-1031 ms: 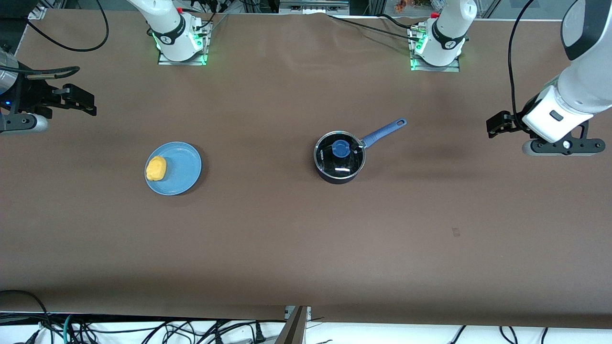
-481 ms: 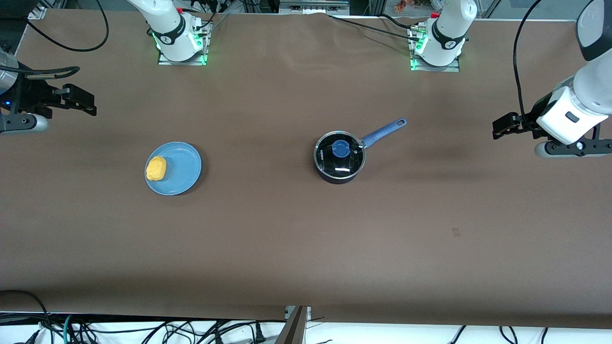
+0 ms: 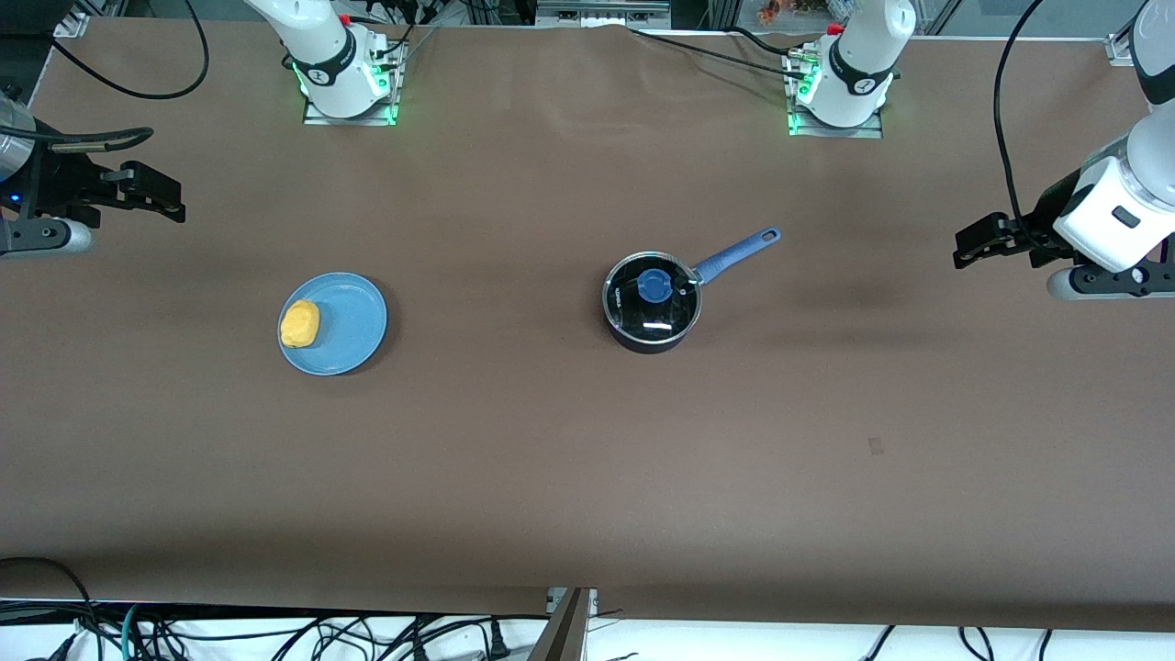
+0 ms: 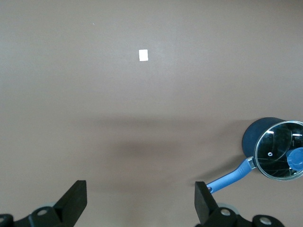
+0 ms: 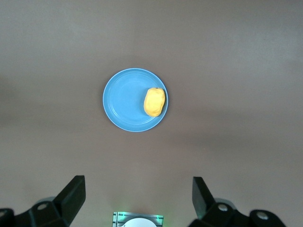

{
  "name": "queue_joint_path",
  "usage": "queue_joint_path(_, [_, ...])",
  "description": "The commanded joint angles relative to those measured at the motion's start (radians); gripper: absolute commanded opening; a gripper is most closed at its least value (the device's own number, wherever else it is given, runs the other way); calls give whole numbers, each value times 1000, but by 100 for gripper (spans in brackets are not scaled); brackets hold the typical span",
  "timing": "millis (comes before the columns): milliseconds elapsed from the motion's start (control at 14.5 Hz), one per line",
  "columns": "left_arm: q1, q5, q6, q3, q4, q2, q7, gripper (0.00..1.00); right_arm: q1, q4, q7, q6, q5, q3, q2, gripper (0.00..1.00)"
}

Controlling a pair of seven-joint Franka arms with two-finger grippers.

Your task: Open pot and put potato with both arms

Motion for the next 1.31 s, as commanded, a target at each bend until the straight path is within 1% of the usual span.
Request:
queue_joint_path(0, [4,-19,-9,-2,19,14,10,100,-3,10,12,1,12,4,3,100])
queue_joint_path(688, [16,-25,8,-6,6,27,15,100,-3,10,12,1,12,4,3,100])
queue_joint_path(894, [5,-25,7,-8,6,37,-22,100,-3,10,8,1,11,3,6,100])
queue_joint_path(962, [-5,-26,8,-20,6,54,-71,100,-3,10,6,1,11,3,7,100])
queue_joint_path(1100, [-25,-48,19,-72,9,96,-211,100,-3,10,-1,2,12,3,22,100])
queue_joint_path(1238, [-30,-49,68,-149,6,140,-321,100,0,10,-3,13,12,3,23,100])
